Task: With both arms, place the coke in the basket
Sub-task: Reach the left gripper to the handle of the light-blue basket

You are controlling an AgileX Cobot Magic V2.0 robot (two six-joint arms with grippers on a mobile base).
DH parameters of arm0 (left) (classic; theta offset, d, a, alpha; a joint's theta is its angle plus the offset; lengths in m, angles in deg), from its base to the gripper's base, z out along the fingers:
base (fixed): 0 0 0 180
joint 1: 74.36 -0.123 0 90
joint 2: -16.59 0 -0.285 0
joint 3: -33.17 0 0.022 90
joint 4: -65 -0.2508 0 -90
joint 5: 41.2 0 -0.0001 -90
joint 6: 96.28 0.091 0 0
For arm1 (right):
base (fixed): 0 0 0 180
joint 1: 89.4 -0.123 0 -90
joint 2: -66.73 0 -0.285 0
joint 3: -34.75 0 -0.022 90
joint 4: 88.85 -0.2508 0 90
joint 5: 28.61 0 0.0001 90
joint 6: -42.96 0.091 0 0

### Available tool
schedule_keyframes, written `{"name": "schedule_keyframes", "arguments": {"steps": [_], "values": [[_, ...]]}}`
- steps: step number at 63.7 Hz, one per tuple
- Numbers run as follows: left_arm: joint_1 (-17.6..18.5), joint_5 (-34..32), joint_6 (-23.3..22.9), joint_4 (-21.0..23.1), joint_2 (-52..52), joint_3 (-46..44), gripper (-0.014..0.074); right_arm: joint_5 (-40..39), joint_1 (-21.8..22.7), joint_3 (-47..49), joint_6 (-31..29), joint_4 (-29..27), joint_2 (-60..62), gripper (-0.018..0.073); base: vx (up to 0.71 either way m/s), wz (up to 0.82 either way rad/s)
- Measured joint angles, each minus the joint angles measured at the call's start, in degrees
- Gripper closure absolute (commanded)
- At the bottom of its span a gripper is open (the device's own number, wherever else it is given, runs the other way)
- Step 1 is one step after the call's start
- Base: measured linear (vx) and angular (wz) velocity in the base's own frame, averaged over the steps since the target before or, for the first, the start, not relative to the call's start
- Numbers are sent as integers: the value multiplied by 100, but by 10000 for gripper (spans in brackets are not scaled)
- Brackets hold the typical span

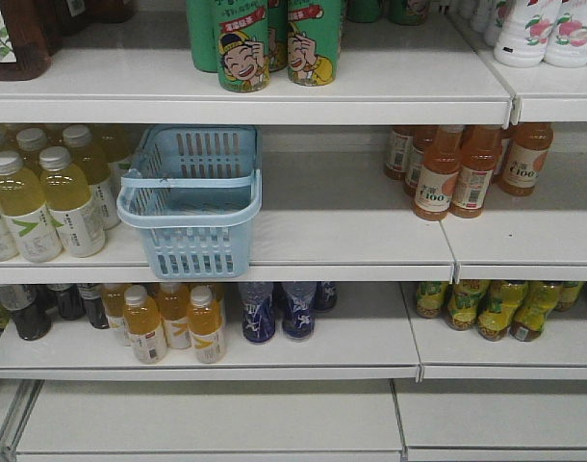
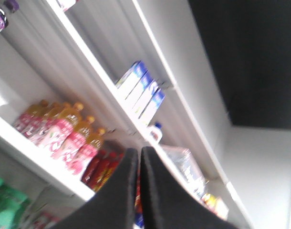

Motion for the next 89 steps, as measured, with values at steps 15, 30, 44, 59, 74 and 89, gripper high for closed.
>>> {"name": "schedule_keyframes", "arguments": {"steps": [15,30,44,59,74,89], "values": [[0,-594,-555,-735,1773,-30,235,0,0,0,0,0,0,564,0,0],[0,-966,-1106,-1023,3773,-30,-75,0,0,0,0,0,0,564,0,0],[0,-1549,-1285,-1020,5906,-30,-77,0,0,0,0,0,0,564,0,0],[0,-3185,-1277,-998,7411,-154,-27,0,0,0,0,0,0,564,0,0],[0,-3774,-1251,-240,8001,-167,28,5,0,0,0,0,0,564,0,0],[0,-3339,-780,335,8547,-777,31,16,0,0,0,0,0,564,0,0]]}}
